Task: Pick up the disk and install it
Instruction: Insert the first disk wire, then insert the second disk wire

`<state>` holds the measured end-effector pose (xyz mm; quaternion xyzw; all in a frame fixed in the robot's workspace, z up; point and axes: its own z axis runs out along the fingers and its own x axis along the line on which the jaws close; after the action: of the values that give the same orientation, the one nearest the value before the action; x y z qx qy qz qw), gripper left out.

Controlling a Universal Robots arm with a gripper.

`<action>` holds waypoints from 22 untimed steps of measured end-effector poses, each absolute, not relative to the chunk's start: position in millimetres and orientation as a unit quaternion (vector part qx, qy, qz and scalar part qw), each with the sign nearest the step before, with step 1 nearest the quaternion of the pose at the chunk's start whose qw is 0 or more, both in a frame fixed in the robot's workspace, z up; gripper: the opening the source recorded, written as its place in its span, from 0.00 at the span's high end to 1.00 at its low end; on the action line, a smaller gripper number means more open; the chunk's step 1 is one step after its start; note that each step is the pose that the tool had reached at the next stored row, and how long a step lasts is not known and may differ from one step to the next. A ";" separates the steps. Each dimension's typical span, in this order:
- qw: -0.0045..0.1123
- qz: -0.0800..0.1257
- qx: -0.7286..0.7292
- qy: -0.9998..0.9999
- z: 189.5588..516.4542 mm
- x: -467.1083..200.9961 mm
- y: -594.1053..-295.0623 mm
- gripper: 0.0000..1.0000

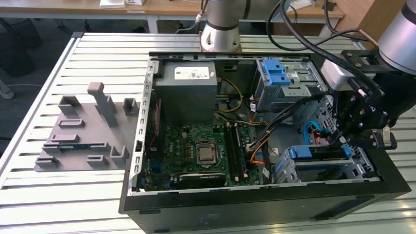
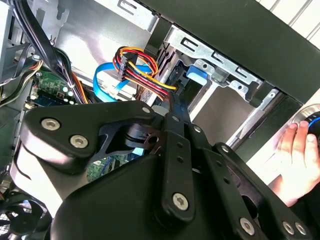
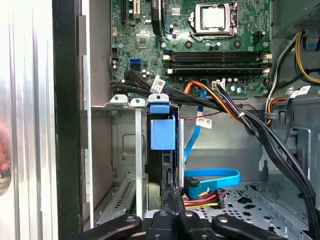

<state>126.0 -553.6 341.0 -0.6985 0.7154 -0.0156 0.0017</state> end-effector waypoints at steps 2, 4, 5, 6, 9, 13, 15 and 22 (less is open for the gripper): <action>0.002 -0.016 -0.699 0.715 341.4 126.0 -553.6 0.89; 0.002 -0.016 -0.699 0.715 341.5 126.0 -553.6 0.89; 0.002 -0.016 -0.699 0.715 341.5 126.0 -553.6 0.89; 0.002 -0.016 -0.699 0.715 341.6 126.0 -553.6 0.89; 0.001 -0.016 -0.699 0.715 342.4 126.0 -553.5 0.89; 0.000 -0.015 -0.699 0.715 346.0 126.1 -553.5 0.89; 0.000 -0.015 -0.699 0.715 349.2 126.3 -553.5 0.89; -0.001 -0.015 -0.699 0.715 363.1 126.4 -553.3 0.89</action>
<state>126.4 -553.3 363.1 -0.6986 0.7154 -0.0145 -0.0005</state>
